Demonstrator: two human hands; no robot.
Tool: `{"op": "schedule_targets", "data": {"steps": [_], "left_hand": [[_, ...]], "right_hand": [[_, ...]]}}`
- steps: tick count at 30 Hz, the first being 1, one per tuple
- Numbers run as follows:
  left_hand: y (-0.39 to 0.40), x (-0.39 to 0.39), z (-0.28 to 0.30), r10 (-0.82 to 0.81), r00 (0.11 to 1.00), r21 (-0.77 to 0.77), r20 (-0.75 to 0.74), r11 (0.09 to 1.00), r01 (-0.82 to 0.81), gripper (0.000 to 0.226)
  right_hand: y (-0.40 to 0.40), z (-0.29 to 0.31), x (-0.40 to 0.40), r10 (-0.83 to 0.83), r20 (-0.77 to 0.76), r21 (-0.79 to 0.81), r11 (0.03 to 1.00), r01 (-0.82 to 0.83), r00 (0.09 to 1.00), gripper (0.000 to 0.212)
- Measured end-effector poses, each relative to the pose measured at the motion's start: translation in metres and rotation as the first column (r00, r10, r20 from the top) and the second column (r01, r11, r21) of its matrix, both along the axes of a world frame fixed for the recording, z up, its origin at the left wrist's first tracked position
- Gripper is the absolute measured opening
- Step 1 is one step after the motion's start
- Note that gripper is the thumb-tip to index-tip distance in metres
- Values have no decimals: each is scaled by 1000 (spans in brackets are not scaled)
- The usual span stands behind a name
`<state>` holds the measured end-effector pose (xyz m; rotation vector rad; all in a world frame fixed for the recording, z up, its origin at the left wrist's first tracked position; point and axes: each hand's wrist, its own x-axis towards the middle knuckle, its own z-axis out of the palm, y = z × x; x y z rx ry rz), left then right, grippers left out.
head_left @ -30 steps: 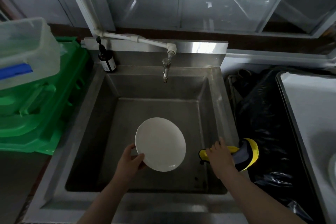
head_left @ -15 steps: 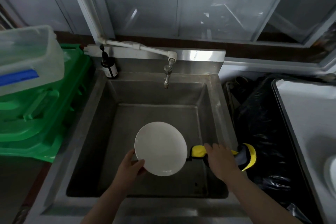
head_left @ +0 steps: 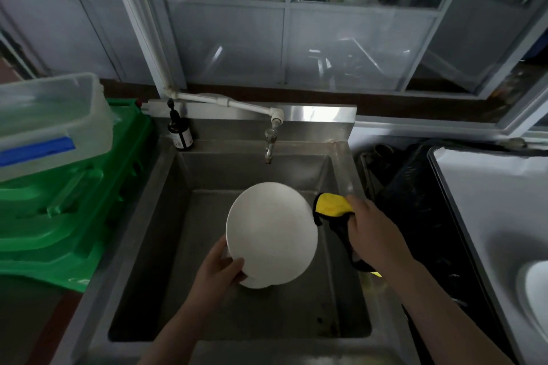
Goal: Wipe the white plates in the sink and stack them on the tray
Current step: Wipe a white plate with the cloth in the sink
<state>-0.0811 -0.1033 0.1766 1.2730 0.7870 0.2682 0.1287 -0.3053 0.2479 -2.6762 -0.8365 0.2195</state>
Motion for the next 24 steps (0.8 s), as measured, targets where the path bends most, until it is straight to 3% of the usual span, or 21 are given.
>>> {"op": "schedule_targets", "data": {"steps": [6, 11, 16, 24], "left_hand": [[0, 8, 38, -17, 985, 69, 173, 998, 5, 50], [1, 16, 69, -60, 968, 178, 243, 984, 16, 54], [-3, 17, 101, -121, 951, 274, 286, 961, 40, 55], [-19, 19, 135, -188, 929, 333, 319, 940, 76, 51]], "right_hand": [[6, 42, -2, 5, 79, 289, 957, -27, 997, 49], [13, 70, -1, -15, 101, 380, 925, -25, 995, 43], [18, 80, -5, 10, 198, 393, 915, -89, 980, 36], [31, 81, -7, -19, 196, 348, 936, -51, 980, 36]]}}
